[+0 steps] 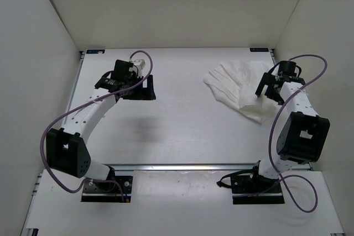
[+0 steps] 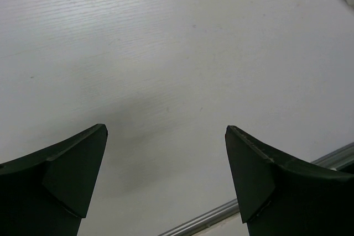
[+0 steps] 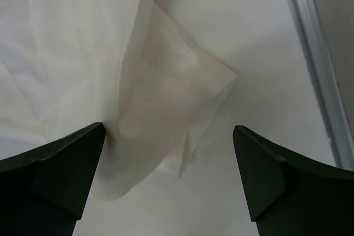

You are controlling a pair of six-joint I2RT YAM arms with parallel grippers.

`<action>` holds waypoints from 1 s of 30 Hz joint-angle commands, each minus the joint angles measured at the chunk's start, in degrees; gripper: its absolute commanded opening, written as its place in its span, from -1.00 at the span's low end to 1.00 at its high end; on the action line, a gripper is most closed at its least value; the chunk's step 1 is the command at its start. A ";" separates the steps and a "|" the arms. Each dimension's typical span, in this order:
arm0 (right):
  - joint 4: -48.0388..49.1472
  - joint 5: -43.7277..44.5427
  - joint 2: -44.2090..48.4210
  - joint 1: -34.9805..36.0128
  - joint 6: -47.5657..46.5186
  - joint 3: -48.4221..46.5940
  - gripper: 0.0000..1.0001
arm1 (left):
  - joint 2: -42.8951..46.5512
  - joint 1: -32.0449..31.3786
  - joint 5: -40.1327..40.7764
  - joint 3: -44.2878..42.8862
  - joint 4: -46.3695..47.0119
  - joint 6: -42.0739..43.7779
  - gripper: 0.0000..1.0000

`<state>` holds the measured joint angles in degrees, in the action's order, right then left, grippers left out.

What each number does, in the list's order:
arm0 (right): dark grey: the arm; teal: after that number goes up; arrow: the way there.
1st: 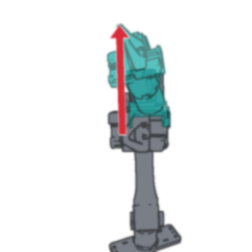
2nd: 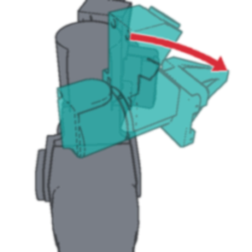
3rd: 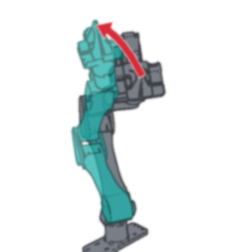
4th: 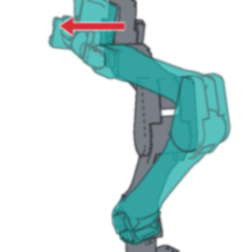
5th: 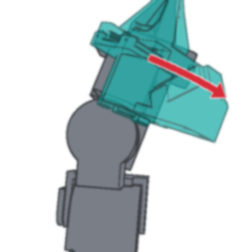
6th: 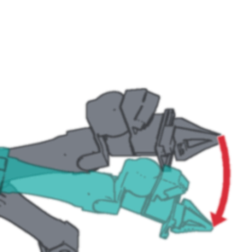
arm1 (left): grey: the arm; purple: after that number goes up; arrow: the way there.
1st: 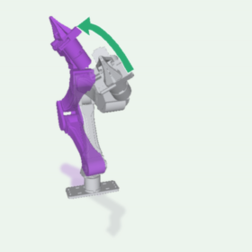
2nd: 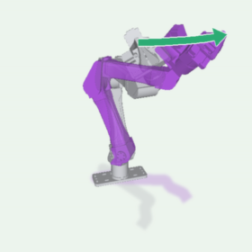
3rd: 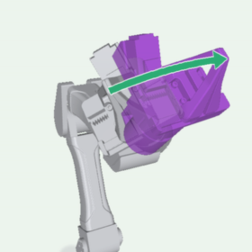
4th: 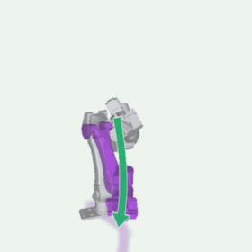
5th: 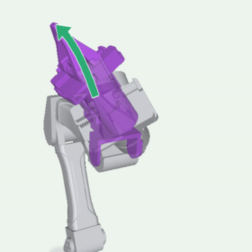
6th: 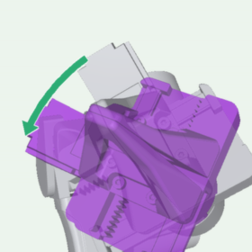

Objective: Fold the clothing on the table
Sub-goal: Move the skirt to the center of the board

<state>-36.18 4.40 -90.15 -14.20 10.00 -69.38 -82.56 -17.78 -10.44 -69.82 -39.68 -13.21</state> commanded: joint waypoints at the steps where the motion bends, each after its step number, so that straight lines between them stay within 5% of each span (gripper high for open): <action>1: 10.75 -5.52 3.22 0.57 2.12 3.71 0.95 | 4.34 0.37 -5.02 2.05 3.12 -1.37 0.98; 3: 14.45 -7.39 3.57 1.62 3.35 5.13 0.88 | 4.87 1.96 -6.96 3.63 4.17 -2.34 0.97; 6: 16.93 -9.15 1.13 2.59 4.68 5.14 0.48 | 5.92 3.19 -6.71 4.52 4.26 -2.87 0.97; 8: 15.89 -11.77 -1.77 2.77 6.17 3.47 -0.42 | 7.06 3.45 -5.30 4.34 3.91 -2.52 0.98; 10: 13.00 -12.66 -5.02 3.38 6.87 -1.60 -0.99 | 7.06 3.98 -5.03 3.91 3.21 -2.17 0.97; 15: 6.57 -19.69 -12.41 11.45 7.58 -18.39 -1.00 | 8.47 5.39 -4.77 4.52 5.05 -2.87 0.97; 18: 0.69 -18.03 -16.98 23.14 5.56 -35.60 -1.00 | 9.44 5.56 -2.05 4.35 4.53 -3.84 0.97; 22: -10.99 -25.22 -30.92 36.14 6.60 -79.80 -1.00 | 12.16 5.48 -0.12 5.31 3.92 -4.89 0.97; 24: -10.58 -31.36 -32.65 39.59 12.30 -92.04 -0.98 | 13.48 6.00 5.13 5.48 2.59 -6.99 0.97; 26: -8.91 -31.22 -27.75 40.82 11.55 -85.97 -1.00 | 15.32 7.49 8.04 6.01 1.54 -8.40 0.98; 28: -8.65 -20.48 -20.47 41.61 5.40 -72.61 -1.00 | 16.90 8.03 10.33 5.93 0.67 -8.84 0.97; 30: -2.08 -17.85 -10.96 39.69 6.16 -45.02 -1.00 | 18.22 7.59 11.83 5.23 0.22 -8.85 0.97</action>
<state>-38.81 -19.94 -110.17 31.27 16.91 -134.23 -67.44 -10.24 -4.01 -64.12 -38.09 -20.53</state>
